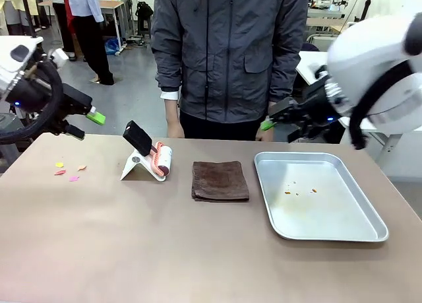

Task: Clean the surface of the table.
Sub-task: Hold the Lint Roller with your left hand and the towel with your right hand.

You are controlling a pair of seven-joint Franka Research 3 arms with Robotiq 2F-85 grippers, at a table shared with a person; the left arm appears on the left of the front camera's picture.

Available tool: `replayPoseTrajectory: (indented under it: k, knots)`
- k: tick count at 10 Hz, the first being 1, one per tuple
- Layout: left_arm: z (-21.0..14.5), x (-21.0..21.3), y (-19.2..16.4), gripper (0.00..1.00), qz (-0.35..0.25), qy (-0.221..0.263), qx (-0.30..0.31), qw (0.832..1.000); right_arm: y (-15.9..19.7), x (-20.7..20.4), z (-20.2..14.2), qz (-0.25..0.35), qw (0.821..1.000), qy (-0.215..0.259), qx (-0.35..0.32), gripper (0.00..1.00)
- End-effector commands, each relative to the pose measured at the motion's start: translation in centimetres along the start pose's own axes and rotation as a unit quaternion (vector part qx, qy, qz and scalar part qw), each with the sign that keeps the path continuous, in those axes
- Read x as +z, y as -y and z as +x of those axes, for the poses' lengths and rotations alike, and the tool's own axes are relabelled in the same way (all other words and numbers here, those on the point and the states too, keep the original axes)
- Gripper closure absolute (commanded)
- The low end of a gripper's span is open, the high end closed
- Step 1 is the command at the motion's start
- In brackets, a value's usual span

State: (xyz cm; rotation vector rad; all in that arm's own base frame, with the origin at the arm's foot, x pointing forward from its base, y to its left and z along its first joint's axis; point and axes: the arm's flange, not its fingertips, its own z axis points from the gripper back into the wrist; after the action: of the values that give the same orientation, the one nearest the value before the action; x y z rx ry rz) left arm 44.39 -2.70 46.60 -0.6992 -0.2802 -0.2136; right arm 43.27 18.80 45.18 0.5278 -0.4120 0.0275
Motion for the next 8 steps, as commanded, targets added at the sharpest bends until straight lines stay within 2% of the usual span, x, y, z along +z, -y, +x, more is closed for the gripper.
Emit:
replayPoseTrajectory:
  k: [1,4,6,7,8]
  knots:
    - [1.9,-1.6,1.2,0.00,0.011,-0.017,0.013,1.000,-1.8,-2.7,0.8,-0.031,0.998,-0.030,-0.039,0.00]
    - [3.2,-4.2,1.6,0.00,0.019,-0.028,0.024,0.999,-2.1,-6.5,-0.8,-0.071,0.995,-0.062,-0.033,0.00]
    - [3.5,-4.8,0.7,0.00,0.024,-0.031,0.035,0.999,-2.1,-6.7,-1.2,-0.067,0.994,-0.073,-0.035,0.00]
    - [3.2,-4.3,0.1,0.00,0.028,-0.024,0.054,0.998,-1.5,-5.6,-1.1,-0.073,0.995,-0.053,-0.036,0.00]
    - [3.0,-5.4,1.0,0.00,0.012,-0.032,0.022,0.999,-1.2,-7.3,-1.9,-0.065,0.995,-0.075,-0.026,0.00]
